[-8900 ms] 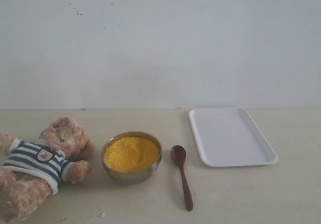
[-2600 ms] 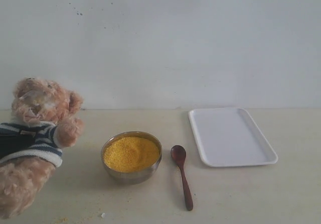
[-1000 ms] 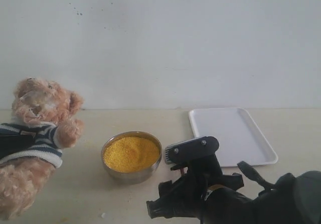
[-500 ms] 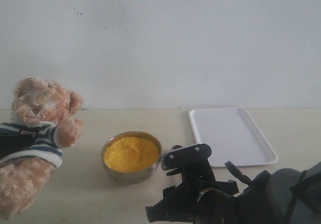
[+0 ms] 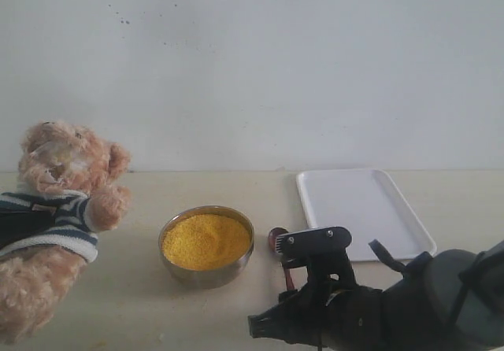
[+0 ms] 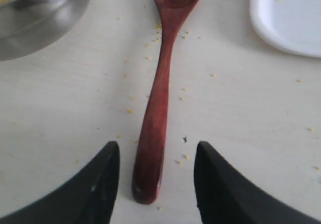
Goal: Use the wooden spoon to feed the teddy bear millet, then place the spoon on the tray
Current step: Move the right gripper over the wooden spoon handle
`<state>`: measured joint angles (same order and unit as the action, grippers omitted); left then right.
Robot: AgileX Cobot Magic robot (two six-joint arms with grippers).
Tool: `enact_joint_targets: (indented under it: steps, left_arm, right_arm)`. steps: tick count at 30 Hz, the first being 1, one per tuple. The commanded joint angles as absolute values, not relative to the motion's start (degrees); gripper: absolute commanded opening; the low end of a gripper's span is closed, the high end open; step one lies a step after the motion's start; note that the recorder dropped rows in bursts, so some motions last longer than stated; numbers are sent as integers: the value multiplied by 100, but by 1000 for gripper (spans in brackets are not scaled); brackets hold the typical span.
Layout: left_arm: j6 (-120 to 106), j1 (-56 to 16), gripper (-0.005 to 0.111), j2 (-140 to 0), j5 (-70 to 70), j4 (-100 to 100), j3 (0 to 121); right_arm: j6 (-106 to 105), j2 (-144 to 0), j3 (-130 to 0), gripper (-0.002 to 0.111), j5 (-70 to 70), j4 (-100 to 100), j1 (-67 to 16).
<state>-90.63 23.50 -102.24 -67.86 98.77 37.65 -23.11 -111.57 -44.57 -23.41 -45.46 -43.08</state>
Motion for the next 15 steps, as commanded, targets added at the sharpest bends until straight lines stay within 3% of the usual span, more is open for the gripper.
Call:
enact_joint_targets:
  steps: [1, 15]
  left_arm:
    - [-9086, 2328, 4, -10150, -6996, 9995, 3736]
    - [-9086, 2328, 4, -10150, -6996, 9995, 3736]
  right_arm:
    - [-2281, -11157, -4474, 45, -2208, -4550, -4254]
    - [-2317, -11346, -5159, 45, -1451, -4589, -4227]
